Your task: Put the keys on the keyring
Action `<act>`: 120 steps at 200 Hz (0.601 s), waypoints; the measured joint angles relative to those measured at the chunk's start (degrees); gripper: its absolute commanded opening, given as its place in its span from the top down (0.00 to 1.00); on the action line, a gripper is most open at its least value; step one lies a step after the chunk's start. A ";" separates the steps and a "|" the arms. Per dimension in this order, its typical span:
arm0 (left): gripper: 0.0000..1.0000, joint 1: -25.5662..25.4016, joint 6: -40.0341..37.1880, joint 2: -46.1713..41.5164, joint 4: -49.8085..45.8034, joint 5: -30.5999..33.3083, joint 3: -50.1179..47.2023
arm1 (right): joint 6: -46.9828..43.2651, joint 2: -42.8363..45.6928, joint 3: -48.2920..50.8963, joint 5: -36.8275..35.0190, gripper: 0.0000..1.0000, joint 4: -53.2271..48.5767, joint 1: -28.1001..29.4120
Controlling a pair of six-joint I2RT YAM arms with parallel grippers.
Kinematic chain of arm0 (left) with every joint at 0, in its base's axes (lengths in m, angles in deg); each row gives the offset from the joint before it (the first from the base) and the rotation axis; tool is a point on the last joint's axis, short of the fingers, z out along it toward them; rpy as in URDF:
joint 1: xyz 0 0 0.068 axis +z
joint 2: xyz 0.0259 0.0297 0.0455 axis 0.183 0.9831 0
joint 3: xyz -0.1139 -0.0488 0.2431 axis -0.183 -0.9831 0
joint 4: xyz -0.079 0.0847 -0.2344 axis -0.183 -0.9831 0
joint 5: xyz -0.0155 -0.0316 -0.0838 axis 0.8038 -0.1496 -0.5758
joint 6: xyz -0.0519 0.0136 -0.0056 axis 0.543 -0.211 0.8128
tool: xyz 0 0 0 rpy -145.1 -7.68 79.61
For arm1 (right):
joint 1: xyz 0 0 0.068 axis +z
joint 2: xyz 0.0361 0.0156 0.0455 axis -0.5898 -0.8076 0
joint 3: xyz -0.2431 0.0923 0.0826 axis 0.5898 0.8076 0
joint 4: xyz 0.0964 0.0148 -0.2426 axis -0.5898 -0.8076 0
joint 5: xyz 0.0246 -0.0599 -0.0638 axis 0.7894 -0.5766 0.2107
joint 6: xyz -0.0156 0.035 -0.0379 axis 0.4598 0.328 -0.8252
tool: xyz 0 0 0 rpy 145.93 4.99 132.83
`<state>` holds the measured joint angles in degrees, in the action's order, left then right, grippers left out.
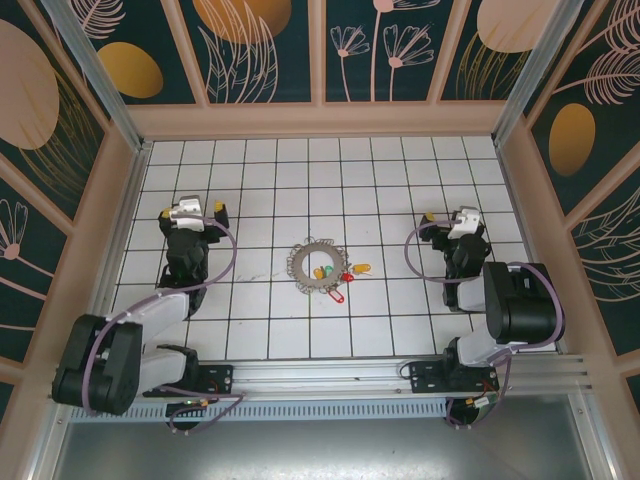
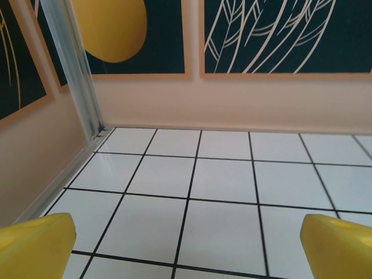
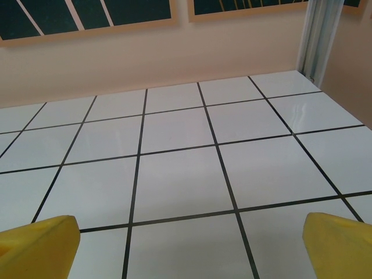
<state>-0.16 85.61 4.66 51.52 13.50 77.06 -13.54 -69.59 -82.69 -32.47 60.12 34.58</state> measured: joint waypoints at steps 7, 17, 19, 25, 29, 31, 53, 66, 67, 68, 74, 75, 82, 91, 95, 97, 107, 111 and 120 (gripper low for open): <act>0.01 0.59 -0.57 1.88 1.20 -0.61 0.00 | 0.00 0.00 0.00 0.02 0.01 -0.07 0.00; 0.01 1.29 -1.20 3.96 1.53 -1.36 0.15 | 0.02 0.00 0.00 0.09 0.01 -0.07 0.00; 0.01 1.49 -1.27 4.31 1.51 -1.51 0.17 | 0.02 0.00 0.00 0.11 0.01 -0.07 0.00; 0.01 1.90 -1.60 4.94 1.49 -2.10 0.17 | 0.02 0.00 0.00 0.13 0.01 -0.07 0.00; 0.01 2.21 -1.79 5.16 1.44 -2.67 0.17 | 0.02 0.00 0.00 0.13 0.01 -0.07 0.00; 0.01 2.34 -2.01 5.18 1.66 -2.95 0.09 | 0.02 0.00 0.00 0.13 0.01 -0.07 0.00; 0.01 4.33 -2.99 5.09 8.20 -6.60 -1.92 | 0.02 0.00 0.00 0.15 0.01 -0.07 0.00; 0.01 5.99 -3.19 5.09 8.94 -8.79 -1.95 | 0.02 0.00 0.00 0.15 0.01 -0.07 0.00; 0.01 6.05 -3.19 5.09 8.92 -8.87 -1.92 | 0.02 0.00 0.00 0.15 0.01 -0.07 0.00; 0.01 6.21 -3.19 5.09 8.92 -9.03 -1.88 | 0.02 0.00 0.00 0.13 0.01 -0.07 0.00; 0.02 6.64 -3.15 5.09 8.33 -9.49 -1.46 | 0.02 0.00 0.00 0.15 0.01 -0.07 0.00; 0.01 6.69 -3.17 5.09 8.28 -9.53 -1.40 | 0.02 0.00 0.00 0.15 0.01 -0.07 0.00; 0.01 6.91 -2.91 5.09 6.73 -10.03 -0.46 | 0.04 0.00 0.00 0.15 0.01 -0.07 0.00; 0.02 6.91 -2.25 5.09 4.61 -10.40 0.92 | 0.02 0.00 0.00 0.15 0.01 -0.07 0.00; 0.01 6.91 -1.99 5.09 4.07 -10.58 1.36 | 0.04 0.00 0.00 0.13 0.01 -0.07 0.00; 0.02 6.91 -1.92 5.07 3.93 -10.56 1.44 | 0.02 0.00 0.00 0.15 0.01 -0.07 0.00; 0.01 6.91 -1.49 5.01 4.04 -10.47 1.25 | 0.02 0.00 0.00 0.15 0.01 -0.07 0.00; 0.01 6.91 -1.36 4.98 4.11 -10.25 0.85 | 0.02 0.00 0.00 0.15 0.01 -0.07 0.00; 0.01 6.99 -1.18 4.98 4.59 -9.97 -0.26 | 0.04 0.00 0.00 0.15 0.01 -0.07 0.00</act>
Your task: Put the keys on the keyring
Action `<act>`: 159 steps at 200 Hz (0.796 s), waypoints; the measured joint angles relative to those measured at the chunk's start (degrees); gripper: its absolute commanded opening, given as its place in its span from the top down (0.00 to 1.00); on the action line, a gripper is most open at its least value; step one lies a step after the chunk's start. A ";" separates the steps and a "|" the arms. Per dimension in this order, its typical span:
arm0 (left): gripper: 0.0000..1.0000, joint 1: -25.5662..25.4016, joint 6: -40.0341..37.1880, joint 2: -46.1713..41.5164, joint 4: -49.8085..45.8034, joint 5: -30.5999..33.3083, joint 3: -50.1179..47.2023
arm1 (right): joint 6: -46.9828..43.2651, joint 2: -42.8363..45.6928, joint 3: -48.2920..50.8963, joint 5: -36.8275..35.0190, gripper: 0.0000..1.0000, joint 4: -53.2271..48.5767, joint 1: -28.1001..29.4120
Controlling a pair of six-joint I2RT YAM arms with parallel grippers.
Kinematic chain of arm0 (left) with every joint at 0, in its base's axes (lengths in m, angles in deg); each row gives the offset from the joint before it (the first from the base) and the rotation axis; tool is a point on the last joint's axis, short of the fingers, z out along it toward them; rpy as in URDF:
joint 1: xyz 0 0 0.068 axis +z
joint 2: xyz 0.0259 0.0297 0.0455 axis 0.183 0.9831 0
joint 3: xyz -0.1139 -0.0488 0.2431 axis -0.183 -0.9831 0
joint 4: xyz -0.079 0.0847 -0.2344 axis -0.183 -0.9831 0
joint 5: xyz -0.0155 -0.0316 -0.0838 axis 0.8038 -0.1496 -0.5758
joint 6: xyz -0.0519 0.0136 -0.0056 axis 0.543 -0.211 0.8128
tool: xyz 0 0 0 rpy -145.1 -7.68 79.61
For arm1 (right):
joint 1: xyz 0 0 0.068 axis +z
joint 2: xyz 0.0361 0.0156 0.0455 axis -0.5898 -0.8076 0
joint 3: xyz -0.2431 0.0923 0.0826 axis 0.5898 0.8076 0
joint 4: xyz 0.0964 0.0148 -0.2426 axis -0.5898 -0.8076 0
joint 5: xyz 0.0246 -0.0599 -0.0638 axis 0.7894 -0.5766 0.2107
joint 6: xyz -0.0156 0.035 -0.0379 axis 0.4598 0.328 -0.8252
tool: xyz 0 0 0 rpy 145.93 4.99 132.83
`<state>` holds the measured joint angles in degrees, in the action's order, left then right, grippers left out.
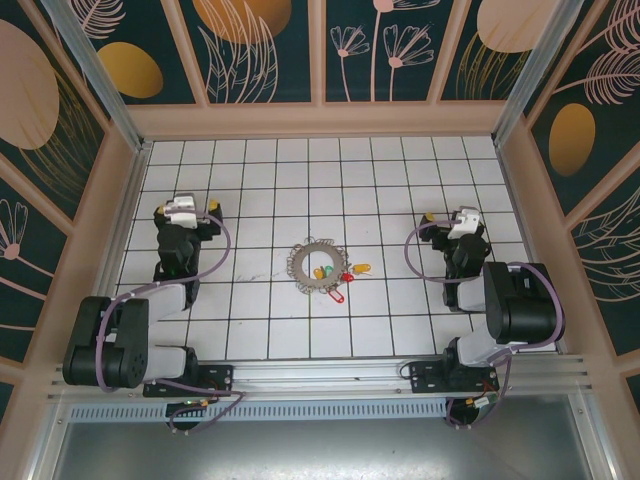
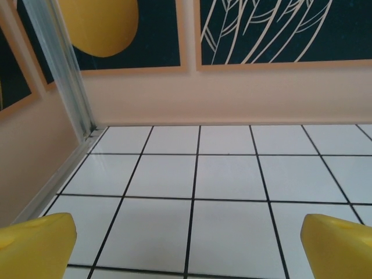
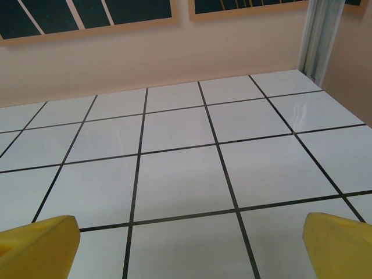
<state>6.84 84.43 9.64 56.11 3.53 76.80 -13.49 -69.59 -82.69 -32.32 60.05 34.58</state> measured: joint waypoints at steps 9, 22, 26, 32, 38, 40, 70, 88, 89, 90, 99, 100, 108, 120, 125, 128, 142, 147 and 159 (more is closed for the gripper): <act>0.01 0.04 -0.02 0.07 0.02 0.00 -1.09 | 0.00 0.00 0.00 0.00 0.01 0.00 0.00; 0.01 0.07 -0.04 0.68 0.48 -0.79 -2.34 | 0.00 0.00 0.00 0.00 0.01 0.00 0.00; 0.01 0.07 -0.02 0.87 0.48 -0.98 -2.54 | 0.00 0.00 0.00 0.00 0.01 0.00 0.00; 0.01 0.07 0.02 1.29 0.98 -1.55 -2.97 | -0.02 0.00 0.00 0.00 0.01 0.00 0.00; 0.01 0.07 0.04 1.73 2.23 -1.97 -3.56 | 0.00 0.00 0.00 0.00 0.01 0.00 0.00; 0.01 0.07 0.04 1.90 2.97 -2.14 -3.82 | 0.00 0.00 0.00 0.00 0.01 0.00 0.00; 0.01 0.48 0.48 6.10 12.39 -3.85 -7.82 | 0.00 0.00 0.00 0.00 0.01 0.00 0.00; 0.01 1.09 0.87 9.73 17.35 -4.61 -9.53 | 0.00 0.00 0.00 -0.02 0.01 0.00 0.00; 0.01 1.11 0.87 9.77 17.35 -4.63 -9.55 | 0.00 0.00 0.00 -0.02 0.01 0.00 0.00; 0.01 1.11 0.90 9.84 17.35 -4.70 -9.60 | 0.00 0.00 0.00 -0.02 0.01 0.00 0.00; 0.01 1.20 1.05 10.05 17.31 -4.76 -9.40 | 0.02 0.00 0.00 -0.02 0.01 0.00 0.00; 0.01 1.20 1.14 10.05 17.22 -4.74 -9.33 | 0.02 0.00 0.00 -0.02 0.01 0.00 0.00; 0.01 1.29 1.70 10.12 16.68 -4.09 -8.39 | 0.15 0.00 0.00 0.00 0.01 0.00 0.00; 0.01 2.01 2.80 10.29 16.41 -3.32 -6.69 | 0.35 0.00 0.00 0.00 0.01 0.00 0.00; 0.01 2.43 3.17 10.27 16.48 -3.04 -6.12 | 0.37 0.00 0.00 0.00 0.01 0.00 0.00; 0.01 2.58 3.30 10.27 16.55 -2.82 -5.90 | 0.37 0.00 0.00 0.00 0.01 0.00 0.00; 0.01 3.06 3.98 10.27 16.65 -1.97 -5.44 | 0.39 0.00 0.00 0.00 0.01 0.00 0.00; 0.01 3.06 4.17 10.27 16.61 -1.81 -5.44 | 0.39 0.00 0.00 0.00 0.01 0.00 0.00; 0.01 3.06 4.37 10.29 16.46 -1.75 -5.44 | 0.39 0.00 0.00 0.00 0.01 0.00 0.00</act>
